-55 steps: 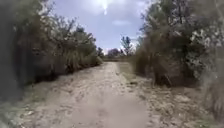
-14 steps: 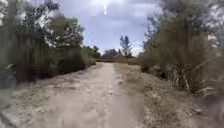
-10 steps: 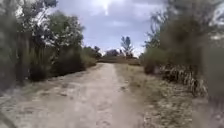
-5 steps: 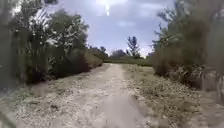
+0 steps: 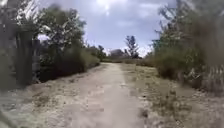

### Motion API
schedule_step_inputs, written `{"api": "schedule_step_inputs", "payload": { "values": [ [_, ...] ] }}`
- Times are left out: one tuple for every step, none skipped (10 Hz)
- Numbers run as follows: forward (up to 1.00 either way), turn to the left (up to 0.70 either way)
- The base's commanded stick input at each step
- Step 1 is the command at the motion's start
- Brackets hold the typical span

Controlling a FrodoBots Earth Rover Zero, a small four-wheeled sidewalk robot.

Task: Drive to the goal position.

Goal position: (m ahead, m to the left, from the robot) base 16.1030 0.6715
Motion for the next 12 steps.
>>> {"api": "schedule_step_inputs", "payload": {
  "values": [
    [0.85, 0.00],
    [0.85, 0.00],
    [0.85, 0.00],
    [0.85, 0.00],
    [0.85, 0.00],
    [0.85, 0.00],
    [0.85, 0.00],
    [0.85, 0.00],
    [0.85, 0.00],
    [0.85, 0.00],
    [0.85, 0.00],
    [0.85, 0.00]
  ]
}}
